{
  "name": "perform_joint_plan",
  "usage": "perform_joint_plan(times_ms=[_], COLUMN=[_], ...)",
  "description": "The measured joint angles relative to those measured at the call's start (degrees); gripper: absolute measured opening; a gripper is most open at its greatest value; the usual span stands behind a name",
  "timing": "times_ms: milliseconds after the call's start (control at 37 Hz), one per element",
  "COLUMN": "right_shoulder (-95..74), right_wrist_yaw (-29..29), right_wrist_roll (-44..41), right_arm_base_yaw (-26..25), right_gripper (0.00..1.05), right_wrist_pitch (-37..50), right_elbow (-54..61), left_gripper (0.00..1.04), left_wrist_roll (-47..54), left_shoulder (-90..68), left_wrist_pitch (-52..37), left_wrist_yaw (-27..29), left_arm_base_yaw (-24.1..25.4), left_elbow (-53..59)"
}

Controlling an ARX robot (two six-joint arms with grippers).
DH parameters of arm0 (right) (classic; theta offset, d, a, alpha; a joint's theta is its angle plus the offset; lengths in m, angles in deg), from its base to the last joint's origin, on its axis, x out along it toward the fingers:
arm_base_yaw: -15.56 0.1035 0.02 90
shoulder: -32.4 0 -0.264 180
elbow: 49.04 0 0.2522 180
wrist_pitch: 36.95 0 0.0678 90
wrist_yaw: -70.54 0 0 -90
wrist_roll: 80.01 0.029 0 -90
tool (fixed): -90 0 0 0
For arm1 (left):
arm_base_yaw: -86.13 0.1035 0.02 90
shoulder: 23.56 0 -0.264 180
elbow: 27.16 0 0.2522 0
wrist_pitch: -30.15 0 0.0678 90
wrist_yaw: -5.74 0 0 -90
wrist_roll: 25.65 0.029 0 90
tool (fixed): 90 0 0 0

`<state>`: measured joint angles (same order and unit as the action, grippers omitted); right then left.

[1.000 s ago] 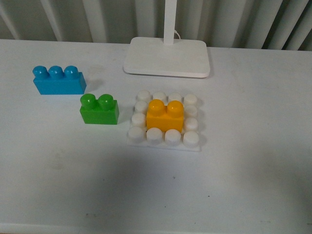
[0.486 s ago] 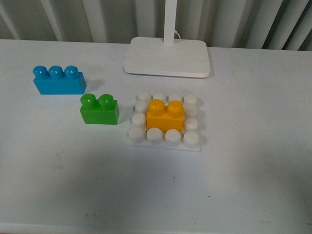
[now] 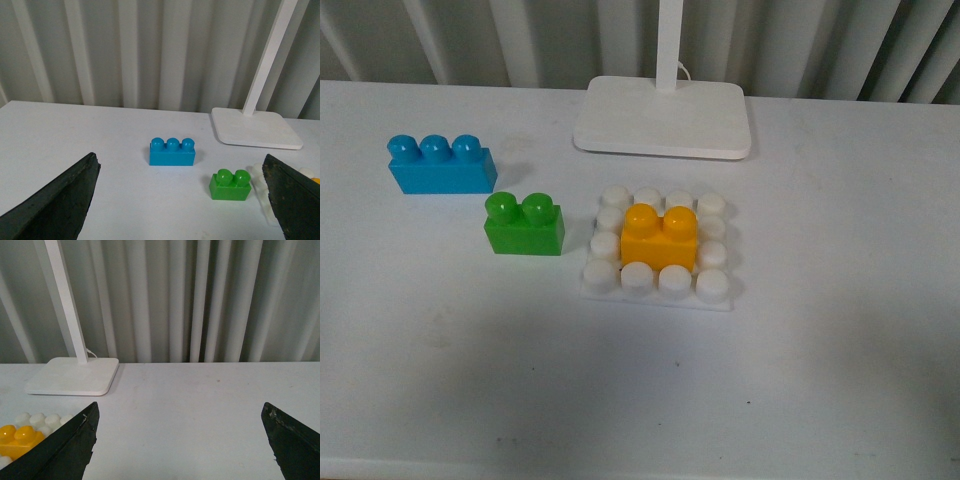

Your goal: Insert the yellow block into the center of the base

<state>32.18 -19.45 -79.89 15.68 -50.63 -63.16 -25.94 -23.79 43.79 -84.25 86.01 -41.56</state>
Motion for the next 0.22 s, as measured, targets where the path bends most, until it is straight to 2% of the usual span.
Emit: perform_joint_plan(times_ms=[216], right_shoulder=[0.0], right_wrist_yaw=[0.0], right_wrist_roll=[0.0], right_arm_base_yaw=[0.0], right_gripper=[0.95], right_wrist_pitch=[0.0], right_elbow=[0.0], left_gripper=[0.98], left_wrist_roll=[0.0], left_shoulder=[0.0], left_wrist_pitch=[0.0], left_wrist_yaw=[0.0], left_arm_base_yaw=[0.0], left_elbow=[0.0])
